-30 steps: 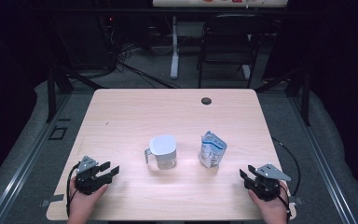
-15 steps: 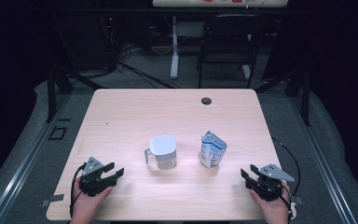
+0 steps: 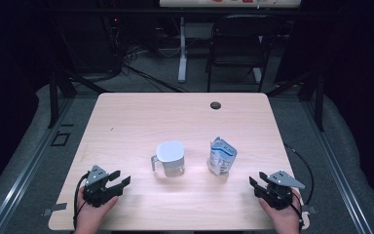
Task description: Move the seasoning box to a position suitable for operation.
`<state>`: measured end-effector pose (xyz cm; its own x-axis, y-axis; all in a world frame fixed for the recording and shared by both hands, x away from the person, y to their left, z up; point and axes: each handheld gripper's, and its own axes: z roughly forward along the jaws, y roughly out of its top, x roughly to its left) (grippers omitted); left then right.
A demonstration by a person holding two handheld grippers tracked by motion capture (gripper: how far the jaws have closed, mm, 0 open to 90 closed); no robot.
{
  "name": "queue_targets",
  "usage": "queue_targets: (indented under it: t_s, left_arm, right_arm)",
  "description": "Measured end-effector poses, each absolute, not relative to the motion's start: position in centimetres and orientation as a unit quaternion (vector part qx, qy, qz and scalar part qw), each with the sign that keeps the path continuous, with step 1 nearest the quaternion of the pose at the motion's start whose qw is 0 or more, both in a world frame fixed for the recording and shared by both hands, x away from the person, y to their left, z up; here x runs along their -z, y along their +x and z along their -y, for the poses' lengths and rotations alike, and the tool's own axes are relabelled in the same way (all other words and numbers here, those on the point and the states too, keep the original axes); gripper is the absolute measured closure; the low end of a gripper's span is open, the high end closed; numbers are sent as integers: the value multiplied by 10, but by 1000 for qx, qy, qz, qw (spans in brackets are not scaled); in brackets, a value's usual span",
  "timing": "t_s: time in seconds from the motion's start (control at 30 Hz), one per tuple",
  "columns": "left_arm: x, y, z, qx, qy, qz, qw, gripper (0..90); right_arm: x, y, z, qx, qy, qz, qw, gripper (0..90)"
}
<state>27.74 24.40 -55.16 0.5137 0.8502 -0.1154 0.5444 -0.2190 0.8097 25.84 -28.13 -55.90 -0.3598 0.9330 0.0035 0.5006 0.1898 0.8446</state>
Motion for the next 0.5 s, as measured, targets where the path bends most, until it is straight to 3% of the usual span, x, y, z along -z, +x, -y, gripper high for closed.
queue_targets:
  t_s: [0.5]
  left_arm:
    - [541, 283, -219, -182, 762, -448, 431, 522]
  right_arm:
    - [560, 260, 274, -401, 484, -732, 262, 540]
